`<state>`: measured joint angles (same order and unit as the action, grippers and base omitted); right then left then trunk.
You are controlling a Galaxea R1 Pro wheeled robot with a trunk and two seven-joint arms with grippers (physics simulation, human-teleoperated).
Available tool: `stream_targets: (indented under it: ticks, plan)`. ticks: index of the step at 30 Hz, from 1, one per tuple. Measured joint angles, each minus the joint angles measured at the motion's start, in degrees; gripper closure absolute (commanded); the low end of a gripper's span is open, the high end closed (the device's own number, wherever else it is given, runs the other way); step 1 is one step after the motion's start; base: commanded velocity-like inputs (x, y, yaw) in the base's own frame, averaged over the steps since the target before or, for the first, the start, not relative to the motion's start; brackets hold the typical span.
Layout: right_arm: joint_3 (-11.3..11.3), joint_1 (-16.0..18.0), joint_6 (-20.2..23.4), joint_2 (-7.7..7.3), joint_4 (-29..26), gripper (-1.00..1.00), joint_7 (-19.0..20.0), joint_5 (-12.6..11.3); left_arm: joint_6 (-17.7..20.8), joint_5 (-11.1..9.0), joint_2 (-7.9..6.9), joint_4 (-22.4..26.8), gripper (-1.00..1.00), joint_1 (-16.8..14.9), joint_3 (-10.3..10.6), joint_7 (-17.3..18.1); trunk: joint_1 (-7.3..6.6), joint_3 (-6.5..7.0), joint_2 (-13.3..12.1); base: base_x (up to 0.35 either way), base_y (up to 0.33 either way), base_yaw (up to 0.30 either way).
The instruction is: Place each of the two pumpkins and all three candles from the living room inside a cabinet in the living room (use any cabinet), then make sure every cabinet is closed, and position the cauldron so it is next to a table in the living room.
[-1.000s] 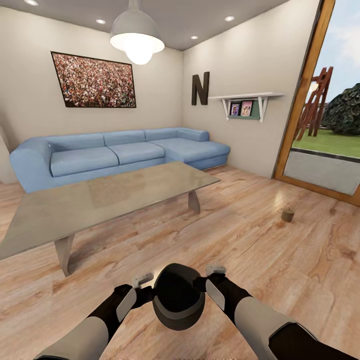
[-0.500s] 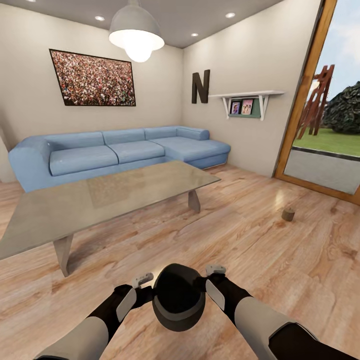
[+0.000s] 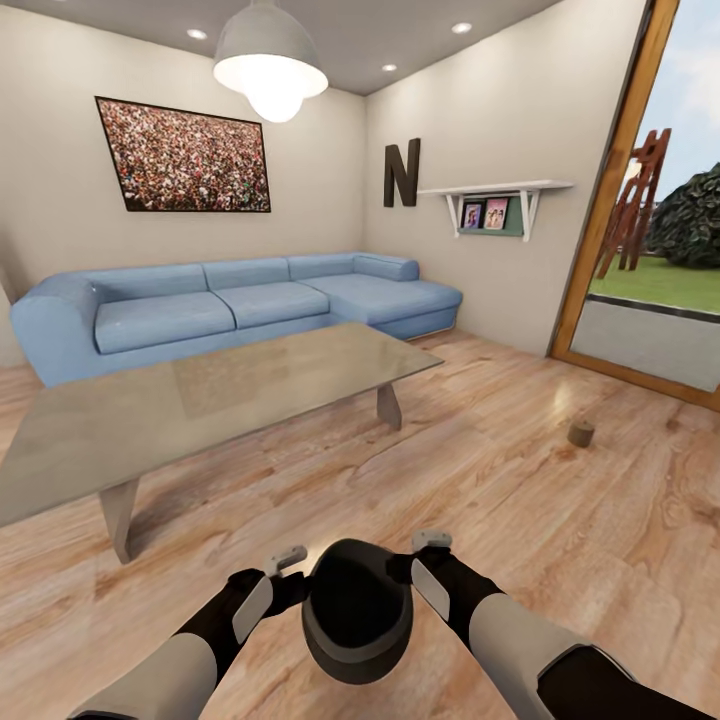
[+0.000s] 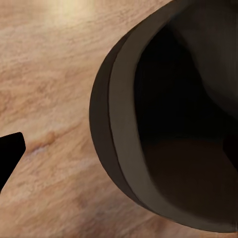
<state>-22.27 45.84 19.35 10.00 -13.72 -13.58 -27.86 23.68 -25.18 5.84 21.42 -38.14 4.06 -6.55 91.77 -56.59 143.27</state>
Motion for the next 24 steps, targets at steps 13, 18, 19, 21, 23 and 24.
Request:
stream_targets:
  ticks: [13,18,19,21,23,24]
  plan:
    - [0.00,0.00,-0.07,0.00,0.00,-1.00,0.02,0.00,0.00,-0.06,0.00,0.00,-1.00,0.00,-0.02,0.00,0.02,0.00,0.00,0.014,0.000,0.000]
    - [0.01,0.01,-0.08,0.00,-0.05,-1.00,0.01,0.00,-0.02,-0.06,0.00,0.00,-1.00,0.00,-0.05,0.00,0.07,-0.44,0.02,0.000,0.000,0.000]
    - [0.01,0.01,-0.08,0.00,-0.06,-1.00,0.03,0.00,-0.01,-0.06,0.00,0.01,-1.00,0.00,-0.06,0.00,0.10,-0.66,0.03,0.000,0.000,0.000]
    - [0.01,0.01,-0.08,0.00,-0.07,-1.00,0.06,0.00,-0.06,-0.06,0.00,0.01,-1.00,0.00,-0.06,0.00,0.15,-1.10,0.06,0.000,0.000,0.000]
    - [0.01,0.00,-0.08,0.00,-0.08,-1.00,0.05,0.00,-0.06,-0.06,0.00,0.04,-1.00,0.00,-0.07,0.00,0.20,-1.55,0.09,0.000,0.000,0.000]
    - [0.01,0.00,-0.08,0.00,-0.08,-1.00,0.06,0.00,-0.07,-0.06,0.00,0.02,-1.00,0.00,-0.07,0.00,0.23,-1.77,0.10,0.000,0.000,0.000]
